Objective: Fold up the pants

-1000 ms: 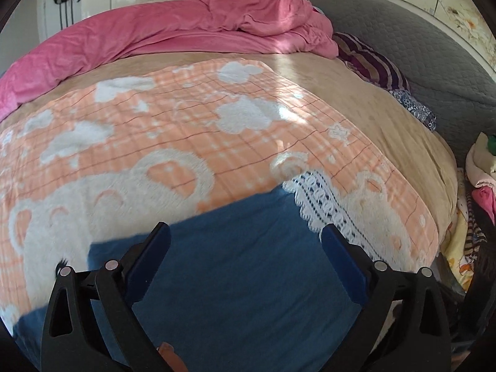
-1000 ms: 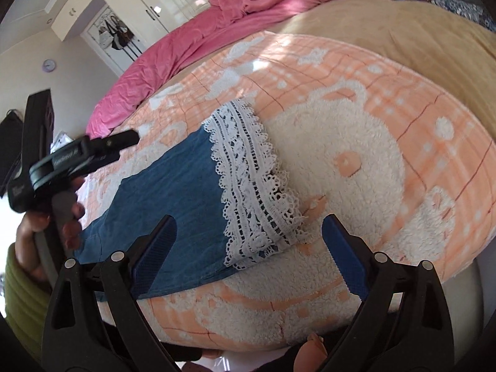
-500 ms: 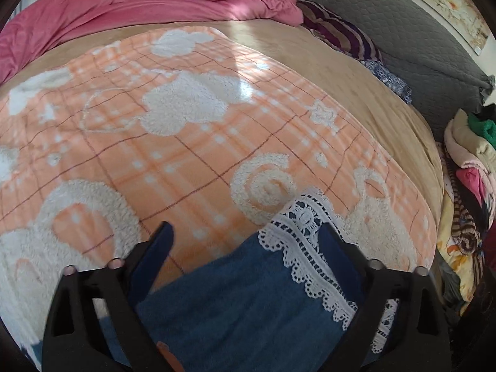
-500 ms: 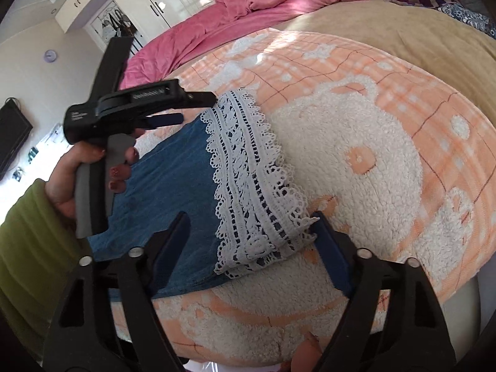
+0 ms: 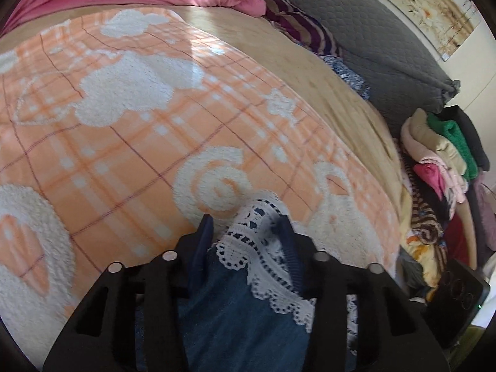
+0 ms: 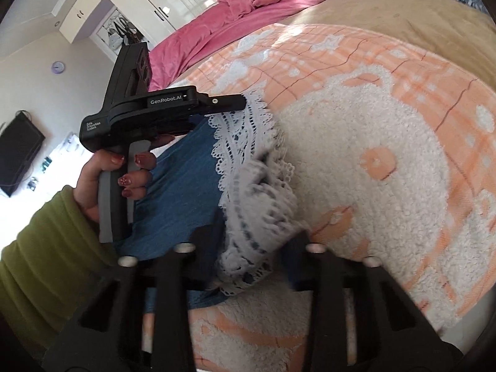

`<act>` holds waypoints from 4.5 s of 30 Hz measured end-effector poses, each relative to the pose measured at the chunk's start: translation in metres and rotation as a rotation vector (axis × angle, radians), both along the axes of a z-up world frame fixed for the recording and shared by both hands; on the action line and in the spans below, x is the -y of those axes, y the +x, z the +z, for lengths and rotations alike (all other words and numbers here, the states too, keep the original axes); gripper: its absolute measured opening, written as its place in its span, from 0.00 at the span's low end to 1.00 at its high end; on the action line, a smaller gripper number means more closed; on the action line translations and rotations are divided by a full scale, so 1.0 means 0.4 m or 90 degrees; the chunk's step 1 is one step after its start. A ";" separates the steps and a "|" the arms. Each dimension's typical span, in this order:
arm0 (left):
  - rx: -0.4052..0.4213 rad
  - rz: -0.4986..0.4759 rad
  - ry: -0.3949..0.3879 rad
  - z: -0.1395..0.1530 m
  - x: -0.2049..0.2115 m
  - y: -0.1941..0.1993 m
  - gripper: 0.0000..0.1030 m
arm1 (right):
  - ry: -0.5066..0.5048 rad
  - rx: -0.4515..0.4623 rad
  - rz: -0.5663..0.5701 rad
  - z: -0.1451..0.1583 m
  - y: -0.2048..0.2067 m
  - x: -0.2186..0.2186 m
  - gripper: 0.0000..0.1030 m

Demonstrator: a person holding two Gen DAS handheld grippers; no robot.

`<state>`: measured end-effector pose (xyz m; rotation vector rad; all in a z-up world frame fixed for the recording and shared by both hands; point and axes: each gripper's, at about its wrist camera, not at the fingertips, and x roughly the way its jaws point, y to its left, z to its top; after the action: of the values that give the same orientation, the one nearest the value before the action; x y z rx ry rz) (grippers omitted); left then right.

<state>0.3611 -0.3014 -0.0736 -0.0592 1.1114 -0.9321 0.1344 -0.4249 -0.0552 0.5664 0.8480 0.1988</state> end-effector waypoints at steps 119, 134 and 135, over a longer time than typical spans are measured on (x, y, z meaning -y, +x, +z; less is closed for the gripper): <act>0.115 0.431 0.175 0.064 -0.649 -0.710 0.53 | -0.307 0.011 0.396 0.026 0.095 -0.554 0.58; 0.123 0.597 0.163 0.189 -0.922 -0.813 0.70 | -0.242 0.130 0.459 0.288 0.063 -0.704 0.71; 0.121 0.604 0.161 0.188 -0.935 -0.818 0.73 | -0.238 0.135 0.471 0.299 0.063 -0.732 0.72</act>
<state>0.0341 0.0726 0.0017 -0.2601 0.8625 0.0525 0.1597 -0.1322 0.0646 -0.1402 0.8302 0.7422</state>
